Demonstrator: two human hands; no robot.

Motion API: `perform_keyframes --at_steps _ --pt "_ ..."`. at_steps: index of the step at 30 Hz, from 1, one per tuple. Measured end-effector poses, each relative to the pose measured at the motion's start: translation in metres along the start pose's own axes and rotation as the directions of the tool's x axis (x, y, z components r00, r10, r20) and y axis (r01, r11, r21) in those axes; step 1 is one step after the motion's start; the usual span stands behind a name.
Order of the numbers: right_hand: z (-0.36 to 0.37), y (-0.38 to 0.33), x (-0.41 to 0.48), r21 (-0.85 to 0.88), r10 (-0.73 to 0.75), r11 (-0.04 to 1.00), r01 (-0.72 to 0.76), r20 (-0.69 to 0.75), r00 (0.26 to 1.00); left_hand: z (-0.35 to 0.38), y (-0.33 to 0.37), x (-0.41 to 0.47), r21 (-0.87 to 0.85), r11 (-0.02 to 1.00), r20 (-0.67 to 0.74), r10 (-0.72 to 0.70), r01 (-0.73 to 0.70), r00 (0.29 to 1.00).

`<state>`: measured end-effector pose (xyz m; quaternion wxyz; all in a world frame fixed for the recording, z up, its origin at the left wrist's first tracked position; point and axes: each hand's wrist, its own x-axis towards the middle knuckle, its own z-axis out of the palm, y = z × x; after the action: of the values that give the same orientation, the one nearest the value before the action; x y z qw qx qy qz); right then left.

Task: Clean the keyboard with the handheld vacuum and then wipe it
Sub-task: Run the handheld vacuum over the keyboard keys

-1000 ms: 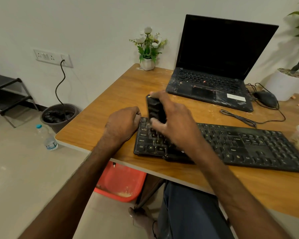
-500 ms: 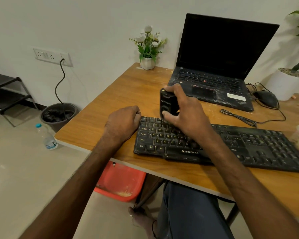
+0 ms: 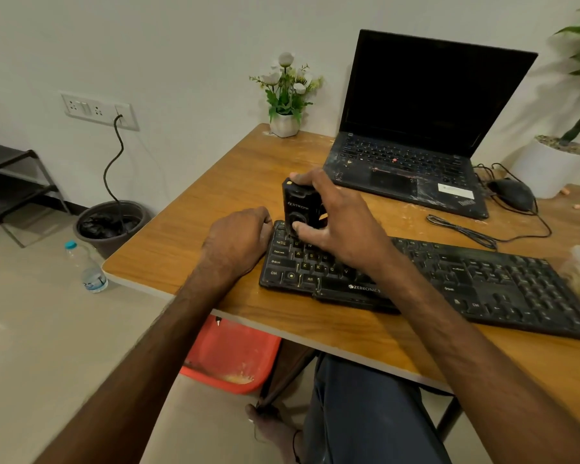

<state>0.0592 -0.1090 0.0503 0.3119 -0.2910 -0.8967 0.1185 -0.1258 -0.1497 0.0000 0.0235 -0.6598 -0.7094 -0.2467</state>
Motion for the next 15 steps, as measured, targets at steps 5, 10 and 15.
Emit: perform_keyframes --at_steps 5,10,15 --pt "-0.006 0.011 0.006 0.054 0.066 0.997 -0.063 -0.044 0.997 -0.002 0.0 0.002 -0.034 0.998 0.054 0.058 -0.057 0.997" --pt "-0.002 0.012 0.01 0.107 0.054 0.993 -0.052 -0.013 0.998 0.001 -0.002 0.001 -0.036 0.997 0.045 0.073 -0.072 0.996" --pt "0.0 0.014 0.013 0.098 0.047 0.994 -0.045 -0.019 0.999 0.001 -0.002 0.001 -0.025 0.998 0.056 0.059 -0.057 0.997"
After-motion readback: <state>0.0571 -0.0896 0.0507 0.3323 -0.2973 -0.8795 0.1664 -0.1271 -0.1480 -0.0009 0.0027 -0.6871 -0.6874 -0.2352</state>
